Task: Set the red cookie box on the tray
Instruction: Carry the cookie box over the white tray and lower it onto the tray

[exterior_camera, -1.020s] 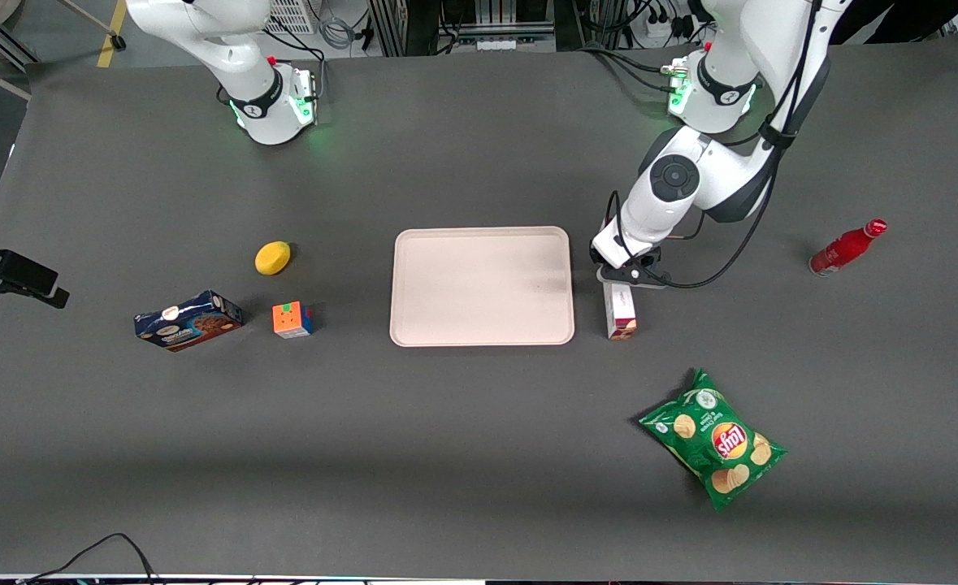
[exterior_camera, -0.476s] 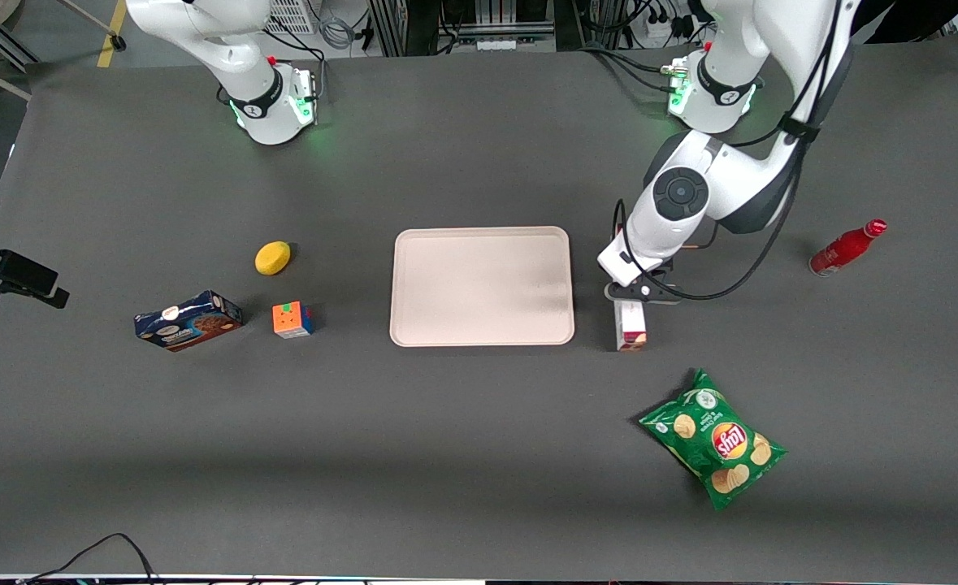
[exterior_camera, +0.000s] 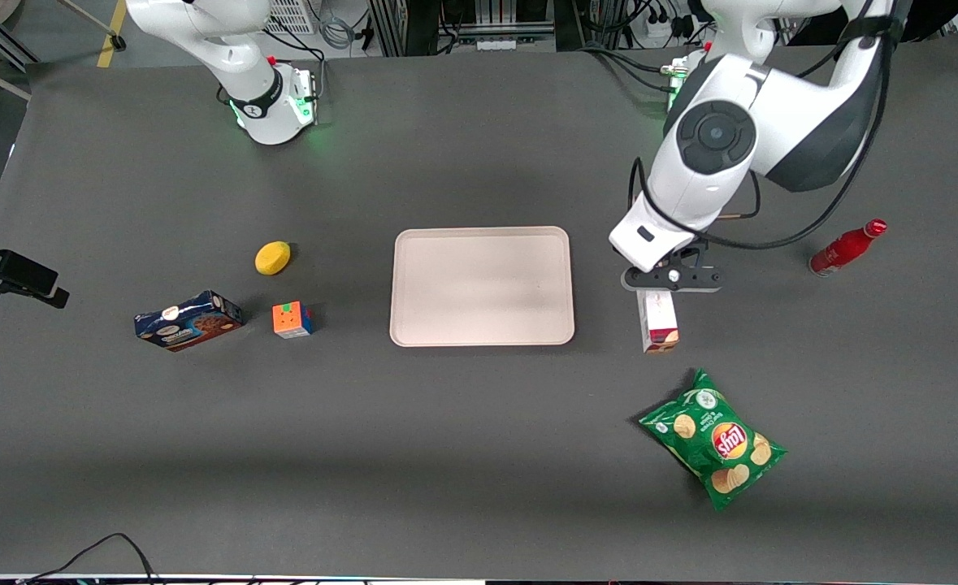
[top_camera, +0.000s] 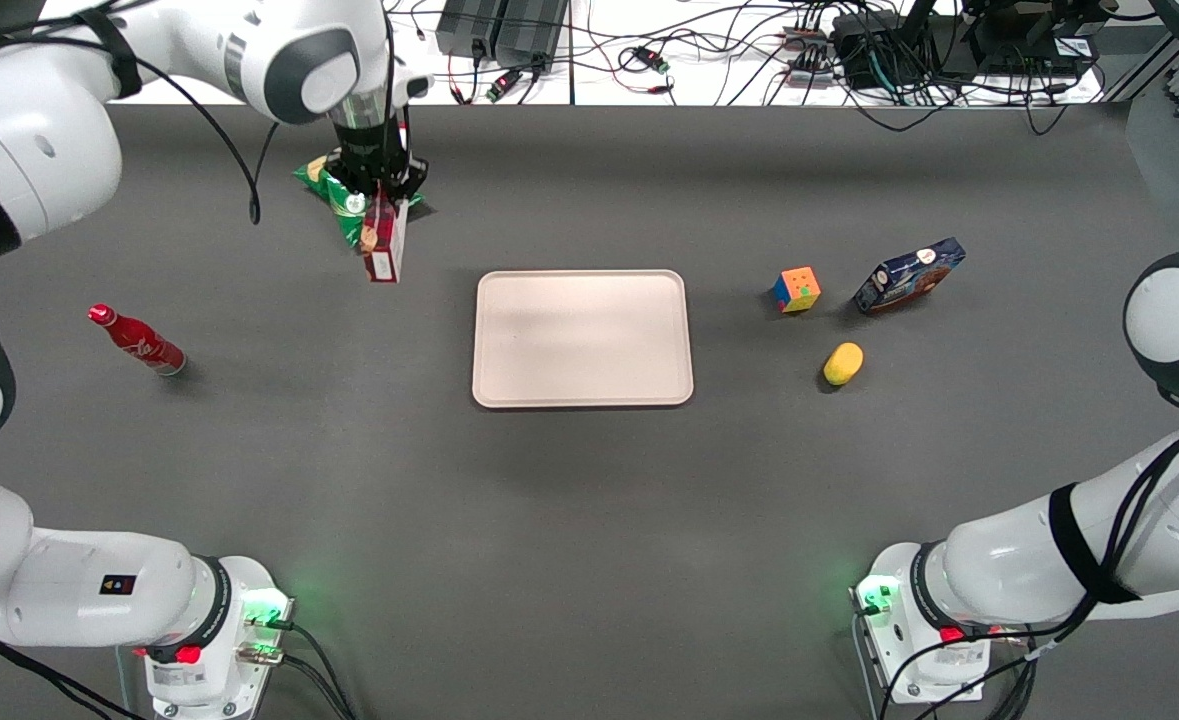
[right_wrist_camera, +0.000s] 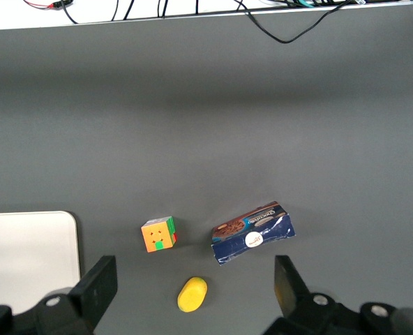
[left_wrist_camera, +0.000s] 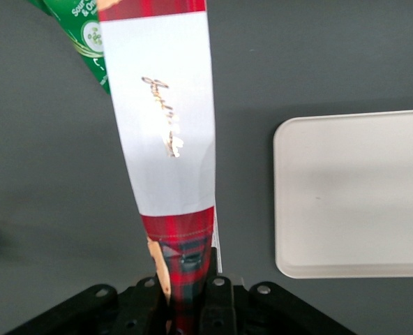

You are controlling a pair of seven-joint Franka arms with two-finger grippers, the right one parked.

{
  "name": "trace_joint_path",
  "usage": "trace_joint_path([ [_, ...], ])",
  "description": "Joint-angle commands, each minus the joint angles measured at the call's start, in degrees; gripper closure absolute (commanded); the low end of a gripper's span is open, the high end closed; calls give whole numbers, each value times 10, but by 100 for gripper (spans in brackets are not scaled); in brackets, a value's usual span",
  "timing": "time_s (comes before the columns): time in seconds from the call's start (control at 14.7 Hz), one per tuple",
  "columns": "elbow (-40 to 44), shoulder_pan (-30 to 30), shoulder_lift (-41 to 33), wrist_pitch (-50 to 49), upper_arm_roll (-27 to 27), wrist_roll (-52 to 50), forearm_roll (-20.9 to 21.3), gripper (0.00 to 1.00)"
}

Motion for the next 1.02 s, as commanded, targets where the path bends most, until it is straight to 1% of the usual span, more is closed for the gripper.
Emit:
trace_joint_path([
  [0.0, 25, -10, 16, -16, -13, -70, -28, 92],
  [0.2, 23, -10, 39, 8, -71, -171, -26, 92],
  [0.41, 10, -15, 59, 48, -122, -231, -18, 91],
  [0.48, -12, -20, 59, 80, -131, -237, -6, 91],
  [0.68, -108, -35, 70, 210, -141, -238, 56, 91],
  [0.82, -118, -39, 109, 241, -140, -246, 109, 91],
  [0.95, -117, -37, 150, 265, -140, -296, 160, 91],
])
